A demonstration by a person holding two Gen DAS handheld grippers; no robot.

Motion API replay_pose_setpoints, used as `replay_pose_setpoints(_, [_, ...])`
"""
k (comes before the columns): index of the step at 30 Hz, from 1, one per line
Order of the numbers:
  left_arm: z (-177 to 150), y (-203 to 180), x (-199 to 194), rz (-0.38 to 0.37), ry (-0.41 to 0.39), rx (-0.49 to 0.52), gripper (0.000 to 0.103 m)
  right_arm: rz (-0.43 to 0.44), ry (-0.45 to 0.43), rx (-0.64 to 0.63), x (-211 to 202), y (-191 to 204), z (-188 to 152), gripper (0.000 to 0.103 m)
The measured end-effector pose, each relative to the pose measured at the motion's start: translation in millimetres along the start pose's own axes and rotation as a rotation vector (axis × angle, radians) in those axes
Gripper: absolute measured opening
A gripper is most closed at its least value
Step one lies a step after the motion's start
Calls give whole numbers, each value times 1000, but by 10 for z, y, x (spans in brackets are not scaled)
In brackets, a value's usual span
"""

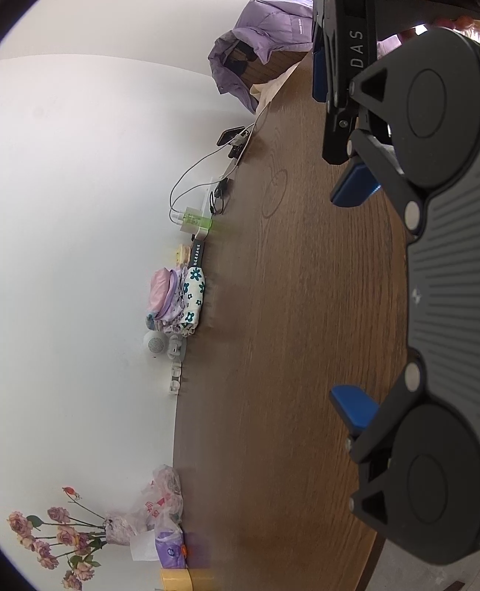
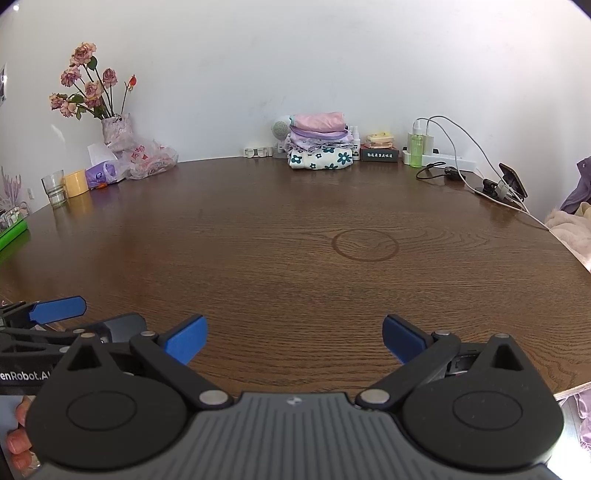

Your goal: Fold clothes

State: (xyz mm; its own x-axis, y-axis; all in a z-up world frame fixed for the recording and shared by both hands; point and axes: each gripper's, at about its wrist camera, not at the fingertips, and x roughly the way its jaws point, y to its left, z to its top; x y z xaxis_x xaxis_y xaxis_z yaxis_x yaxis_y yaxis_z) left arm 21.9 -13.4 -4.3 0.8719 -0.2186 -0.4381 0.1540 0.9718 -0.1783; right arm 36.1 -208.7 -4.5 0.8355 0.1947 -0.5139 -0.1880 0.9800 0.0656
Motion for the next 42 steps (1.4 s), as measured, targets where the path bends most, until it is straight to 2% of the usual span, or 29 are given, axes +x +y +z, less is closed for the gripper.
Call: replay_pose_setpoints(42, [4, -54, -29, 13, -4, 25, 103, -4, -4, -6, 7, -45, -45, 103])
